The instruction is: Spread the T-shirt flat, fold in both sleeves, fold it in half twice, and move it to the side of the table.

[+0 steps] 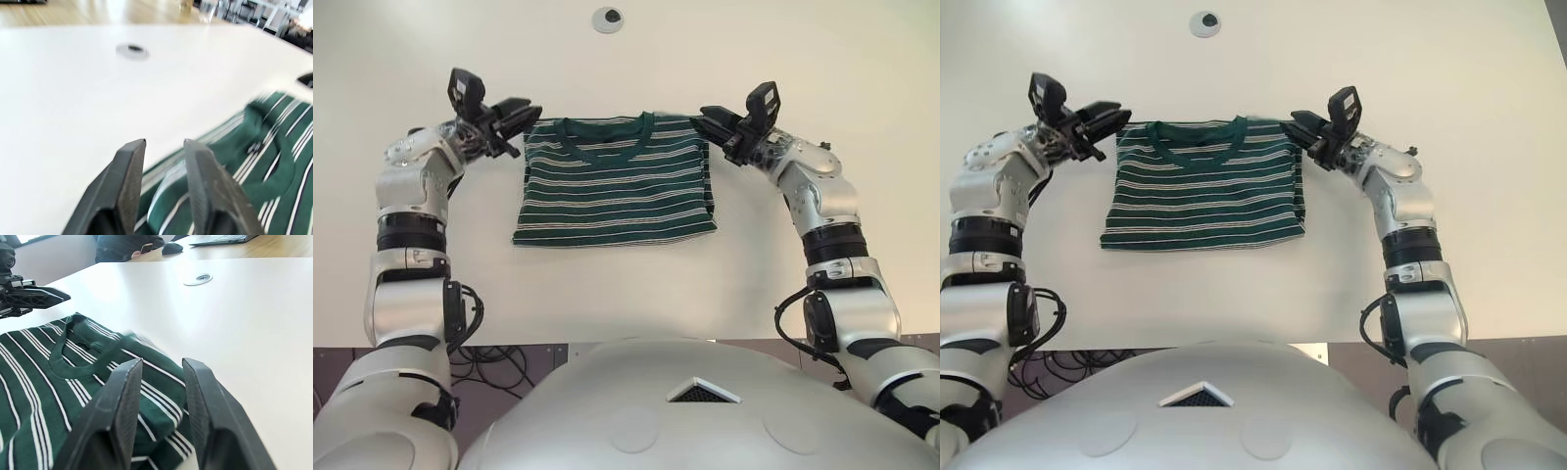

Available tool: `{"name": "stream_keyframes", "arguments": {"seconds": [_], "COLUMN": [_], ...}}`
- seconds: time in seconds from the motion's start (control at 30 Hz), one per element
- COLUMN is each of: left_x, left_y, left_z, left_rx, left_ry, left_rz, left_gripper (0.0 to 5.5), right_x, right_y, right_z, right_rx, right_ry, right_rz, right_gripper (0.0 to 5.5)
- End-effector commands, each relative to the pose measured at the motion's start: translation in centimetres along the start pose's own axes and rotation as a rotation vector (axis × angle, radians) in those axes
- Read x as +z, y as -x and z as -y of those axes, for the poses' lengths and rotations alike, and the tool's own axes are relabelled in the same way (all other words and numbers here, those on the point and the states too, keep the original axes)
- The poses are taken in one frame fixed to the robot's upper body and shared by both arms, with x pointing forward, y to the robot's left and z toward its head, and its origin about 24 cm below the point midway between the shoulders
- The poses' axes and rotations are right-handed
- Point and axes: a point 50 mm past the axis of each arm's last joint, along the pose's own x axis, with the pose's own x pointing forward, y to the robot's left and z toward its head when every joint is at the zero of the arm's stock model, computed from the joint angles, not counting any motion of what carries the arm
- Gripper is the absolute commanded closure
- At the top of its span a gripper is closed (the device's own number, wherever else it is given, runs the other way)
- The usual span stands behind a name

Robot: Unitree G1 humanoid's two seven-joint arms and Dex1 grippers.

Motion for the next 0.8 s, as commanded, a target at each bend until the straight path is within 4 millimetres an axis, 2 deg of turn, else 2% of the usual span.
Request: {"name": "stream_keyframes", "arguments": {"seconds": [0.03, 0.07, 0.13, 0.2, 0.27, 0.37, 0.47, 0.57, 0.7, 0.8], "left_x": [0.8, 0.8, 2.0, 2.5, 0.9, -3.2, -6.5, -6.5, -7.0, -8.6], "left_y": [-1.3, -1.3, -0.6, 1.1, 2.5, 3.5, 4.3, 4.5, 5.6, 5.8], "left_z": [-0.9, -1.1, -0.4, 2.5, 5.6, 8.3, 8.8, 9.1, 9.0, 6.9], "left_rx": [0.095, 0.107, -0.018, -0.281, -0.500, -0.672, -0.768, -0.812, -0.868, -0.756], "left_ry": [0.086, 0.087, 0.023, -0.132, -0.272, -0.484, -0.659, -0.719, -0.757, -0.929], "left_rz": [-0.018, -0.006, 0.141, 0.269, 0.215, -0.043, -0.300, -0.338, -0.468, -0.691], "left_gripper": [3.52, 3.42, 3.38, 3.38, 3.38, 3.38, 3.38, 3.38, 3.38, 3.38], "right_x": [0.6, 0.7, 1.6, 1.9, 1.3, 0.0, -1.6, -3.1, -3.9, -4.3], "right_y": [-1.9, -1.8, -1.3, -0.1, 0.7, 0.8, 0.6, 0.8, 2.1, 3.5], "right_z": [1.6, 1.9, 1.3, -0.4, -1.2, -1.0, -0.8, -0.5, -0.5, -1.2], "right_rx": [-0.190, -0.207, -0.125, 0.016, 0.083, 0.081, 0.101, 0.146, 0.237, 0.351], "right_ry": [-0.080, -0.083, 0.068, 0.347, 0.529, 0.769, 0.975, 1.133, 1.151, 1.122], "right_rz": [0.023, 0.036, 0.124, 0.188, 0.164, 0.023, -0.125, -0.253, -0.305, -0.335], "right_gripper": [4.05, 4.05, 4.05, 4.05, 4.05, 4.05, 4.05, 4.05, 4.05, 4.05]}}
